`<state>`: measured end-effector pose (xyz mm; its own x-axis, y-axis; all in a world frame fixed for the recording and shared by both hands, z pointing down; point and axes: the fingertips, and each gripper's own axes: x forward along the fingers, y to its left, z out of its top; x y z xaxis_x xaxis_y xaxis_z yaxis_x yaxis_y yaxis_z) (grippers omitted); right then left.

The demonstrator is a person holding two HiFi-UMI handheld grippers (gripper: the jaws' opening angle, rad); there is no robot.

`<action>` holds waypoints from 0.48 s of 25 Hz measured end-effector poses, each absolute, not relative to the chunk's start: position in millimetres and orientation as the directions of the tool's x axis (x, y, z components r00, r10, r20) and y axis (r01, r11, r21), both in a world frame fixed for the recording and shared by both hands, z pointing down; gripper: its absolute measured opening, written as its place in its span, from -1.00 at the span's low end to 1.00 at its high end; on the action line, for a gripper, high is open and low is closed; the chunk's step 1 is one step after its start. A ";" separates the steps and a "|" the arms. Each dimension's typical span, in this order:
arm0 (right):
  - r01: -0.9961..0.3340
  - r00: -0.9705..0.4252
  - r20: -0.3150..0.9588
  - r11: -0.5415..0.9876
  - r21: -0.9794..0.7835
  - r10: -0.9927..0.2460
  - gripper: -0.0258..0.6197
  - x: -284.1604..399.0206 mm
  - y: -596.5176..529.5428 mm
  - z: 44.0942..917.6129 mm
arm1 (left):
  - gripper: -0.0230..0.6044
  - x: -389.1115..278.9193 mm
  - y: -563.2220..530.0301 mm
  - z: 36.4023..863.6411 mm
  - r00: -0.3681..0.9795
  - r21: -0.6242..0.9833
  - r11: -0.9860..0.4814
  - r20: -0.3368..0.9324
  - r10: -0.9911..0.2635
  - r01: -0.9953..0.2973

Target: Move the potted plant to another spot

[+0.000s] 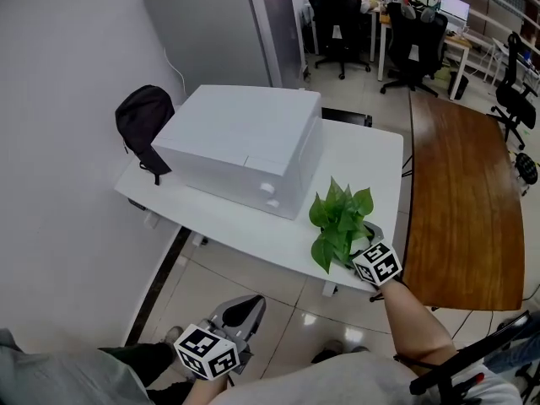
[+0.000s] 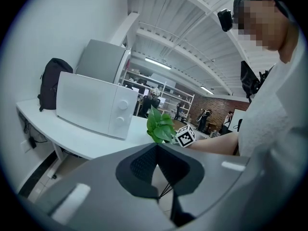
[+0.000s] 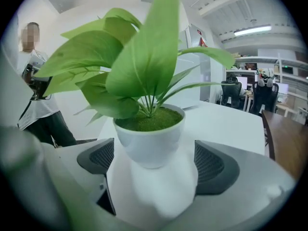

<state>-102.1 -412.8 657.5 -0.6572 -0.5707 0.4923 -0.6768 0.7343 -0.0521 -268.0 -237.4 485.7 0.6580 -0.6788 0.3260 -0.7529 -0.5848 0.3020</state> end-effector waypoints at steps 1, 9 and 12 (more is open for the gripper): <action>-0.675 -0.659 0.496 0.736 -0.057 -0.565 0.66 -98.7 -407.4 656.8 | -0.94 -265.1 -238.9 485.1 0.665 0.303 -0.593 0.322 -0.673 -0.746; -0.709 -0.649 0.441 0.703 -0.055 -0.620 0.19 -42.0 -356.9 598.5 | -0.94 -232.9 -256.0 469.4 0.735 0.295 -0.674 0.268 -0.623 -0.678; -0.733 -0.649 0.384 0.675 -0.085 -0.657 -0.09 -19.7 -334.6 562.3 | -0.94 -216.5 -259.3 463.2 0.765 0.295 -0.706 0.244 -0.597 -0.644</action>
